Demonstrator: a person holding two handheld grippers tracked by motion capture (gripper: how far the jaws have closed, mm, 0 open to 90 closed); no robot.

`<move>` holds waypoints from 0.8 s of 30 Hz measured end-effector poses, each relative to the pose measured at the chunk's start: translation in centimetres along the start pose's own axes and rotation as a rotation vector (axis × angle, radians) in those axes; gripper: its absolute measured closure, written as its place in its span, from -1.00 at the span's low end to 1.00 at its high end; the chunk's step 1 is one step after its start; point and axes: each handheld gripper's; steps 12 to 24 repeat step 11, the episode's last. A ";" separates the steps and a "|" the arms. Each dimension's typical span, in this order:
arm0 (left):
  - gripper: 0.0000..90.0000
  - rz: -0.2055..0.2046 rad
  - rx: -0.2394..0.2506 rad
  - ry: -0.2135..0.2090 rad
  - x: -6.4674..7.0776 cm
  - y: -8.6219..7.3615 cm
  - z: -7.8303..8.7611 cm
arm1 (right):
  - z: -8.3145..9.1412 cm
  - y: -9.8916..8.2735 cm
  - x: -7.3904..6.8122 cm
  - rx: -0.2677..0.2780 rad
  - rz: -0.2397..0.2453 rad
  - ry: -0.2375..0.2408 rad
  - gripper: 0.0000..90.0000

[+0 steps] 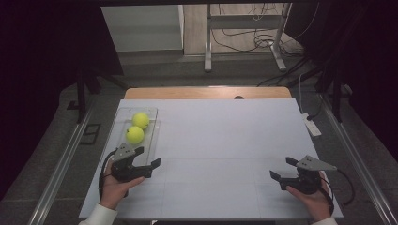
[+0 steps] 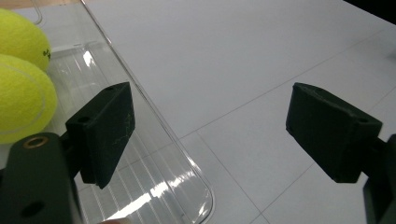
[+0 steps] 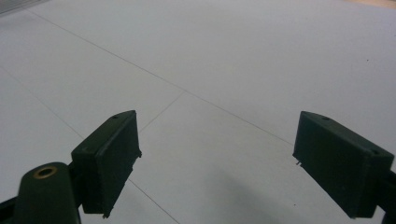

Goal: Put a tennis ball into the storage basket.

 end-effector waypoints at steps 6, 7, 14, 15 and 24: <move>-0.63 0.001 -0.004 -0.005 0.0 0.0 0.0 | 0.0 0.0 0.0 0.001 -0.001 0.002 -0.67; -0.63 0.000 -0.005 -0.006 0.0 0.0 -0.1 | 0.0 0.0 0.0 0.001 -0.001 0.002 -0.67; -0.63 0.000 -0.007 -0.006 0.0 0.0 -0.1 | 0.0 0.0 0.1 -0.001 -0.002 0.001 -0.67; -0.63 0.000 -0.007 -0.006 0.0 0.0 -0.1 | 0.0 0.0 0.1 -0.001 -0.002 0.001 -0.67; -0.63 0.000 -0.007 -0.006 0.0 0.0 -0.1 | 0.0 0.0 0.1 -0.001 -0.002 0.001 -0.67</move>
Point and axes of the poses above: each handheld gripper's, and its own axes: z roughly backward along the jaws, y roughly out of its top, x roughly to its right, and after that the axes turned 12 degrees about -z, right-handed
